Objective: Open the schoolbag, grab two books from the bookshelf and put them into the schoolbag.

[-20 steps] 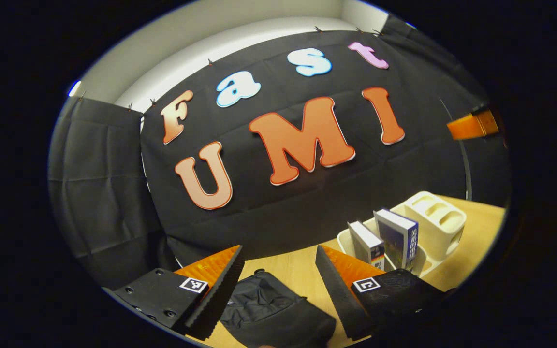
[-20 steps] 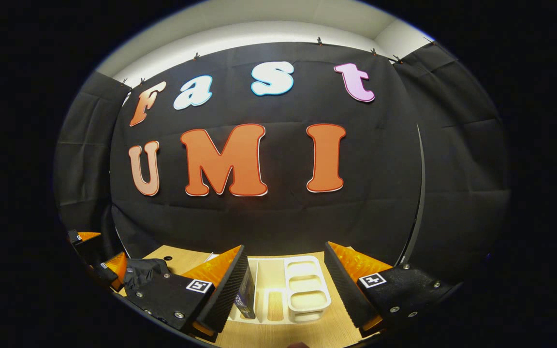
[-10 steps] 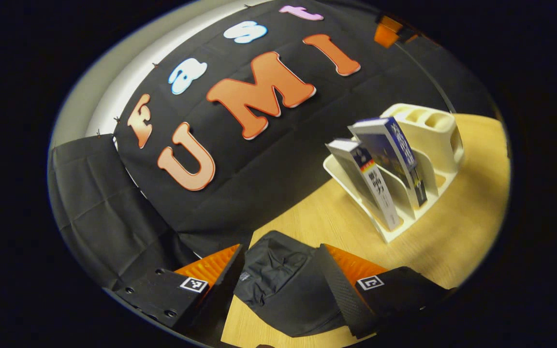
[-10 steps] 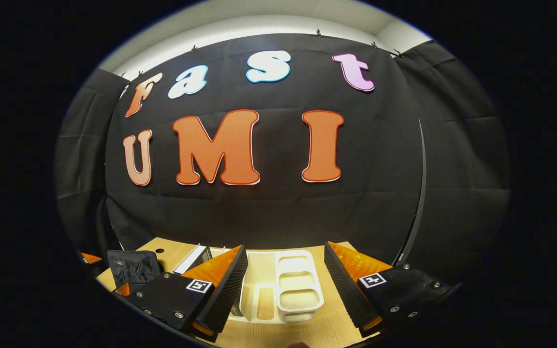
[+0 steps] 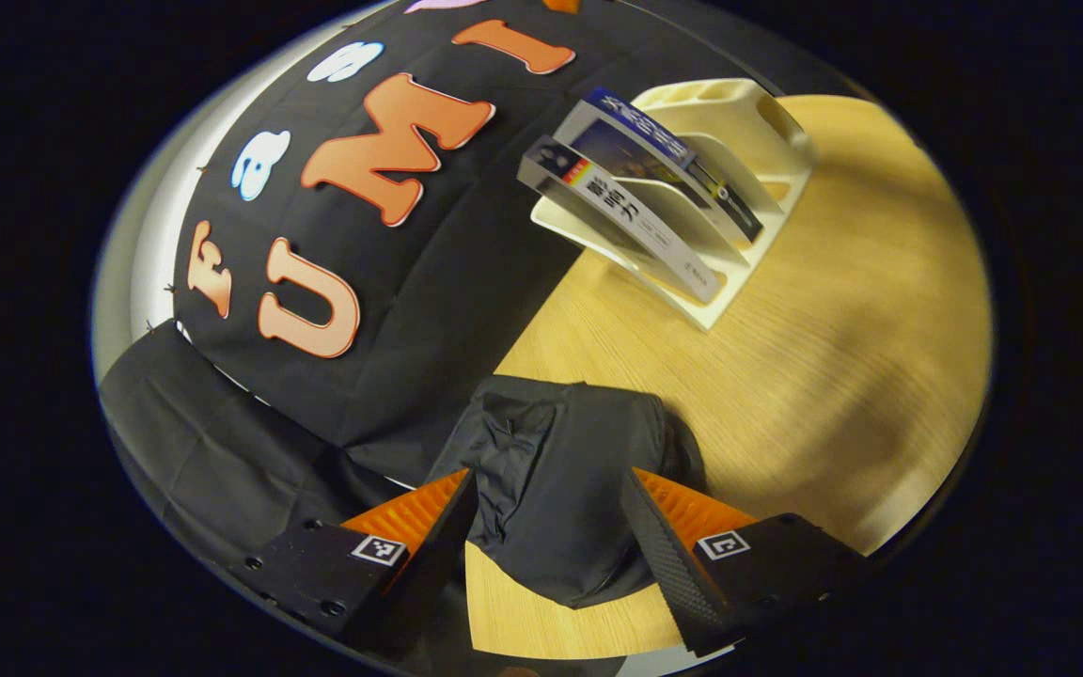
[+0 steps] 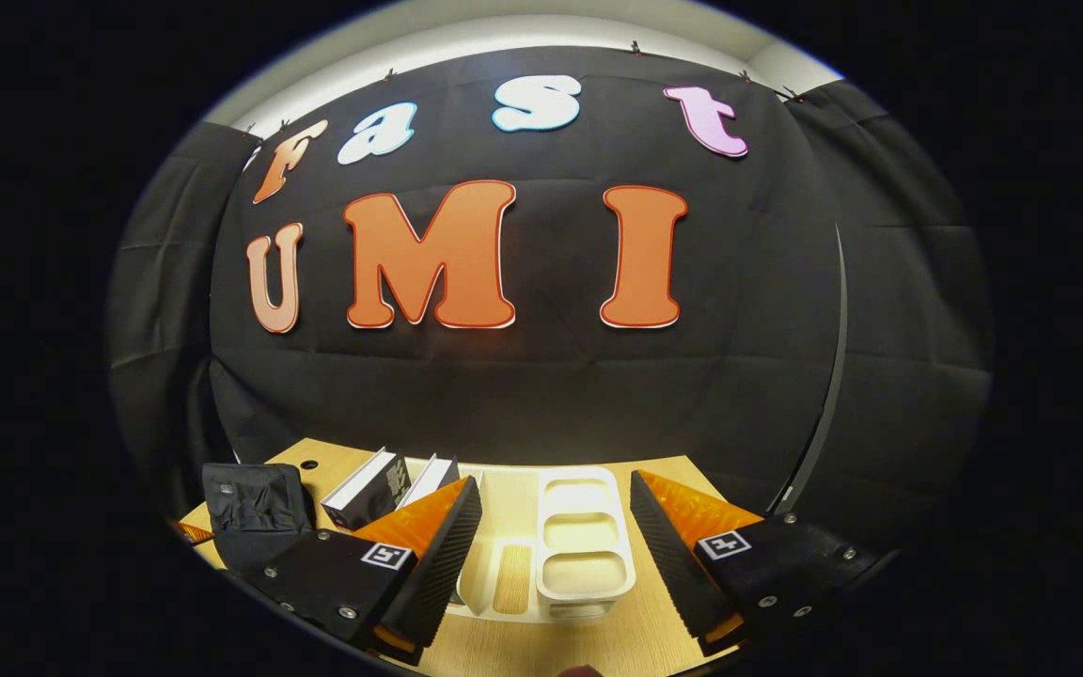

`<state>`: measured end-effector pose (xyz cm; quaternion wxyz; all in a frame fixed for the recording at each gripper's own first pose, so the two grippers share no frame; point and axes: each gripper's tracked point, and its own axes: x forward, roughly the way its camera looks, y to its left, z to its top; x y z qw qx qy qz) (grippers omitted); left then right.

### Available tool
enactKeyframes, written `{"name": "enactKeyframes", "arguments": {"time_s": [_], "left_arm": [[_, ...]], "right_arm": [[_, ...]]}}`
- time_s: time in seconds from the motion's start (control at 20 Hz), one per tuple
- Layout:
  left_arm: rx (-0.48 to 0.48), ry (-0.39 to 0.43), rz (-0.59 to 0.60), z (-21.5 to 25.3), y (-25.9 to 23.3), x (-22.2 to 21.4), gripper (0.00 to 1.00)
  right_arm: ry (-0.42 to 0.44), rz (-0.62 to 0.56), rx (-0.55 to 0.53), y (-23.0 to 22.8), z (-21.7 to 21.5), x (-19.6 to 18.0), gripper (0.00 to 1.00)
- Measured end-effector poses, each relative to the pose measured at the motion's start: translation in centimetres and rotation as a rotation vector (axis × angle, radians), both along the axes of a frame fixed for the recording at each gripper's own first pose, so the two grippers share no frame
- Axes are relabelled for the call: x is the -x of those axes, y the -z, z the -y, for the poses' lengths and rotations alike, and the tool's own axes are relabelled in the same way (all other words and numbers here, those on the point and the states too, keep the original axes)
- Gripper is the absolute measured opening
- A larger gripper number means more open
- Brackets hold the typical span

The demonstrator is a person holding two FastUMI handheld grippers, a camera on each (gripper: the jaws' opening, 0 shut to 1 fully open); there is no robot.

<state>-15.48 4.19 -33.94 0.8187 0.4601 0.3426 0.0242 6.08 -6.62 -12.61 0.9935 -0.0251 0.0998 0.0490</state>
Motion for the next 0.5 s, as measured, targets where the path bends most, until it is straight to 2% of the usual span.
{"name": "enactKeyframes", "arguments": {"time_s": [0.25,0.5], "left_arm": [[-0.059,-0.024,-0.111,-1.2,3.4,1.6,0.97],[-0.089,-0.078,-0.12,-2.9,3.8,1.4,0.97]], "right_arm": [[0.001,-0.002,-0.002,0.2,0.2,-0.4,0.94],[0.017,-0.005,-0.008,0.3,1.2,-0.6,0.94]]}}
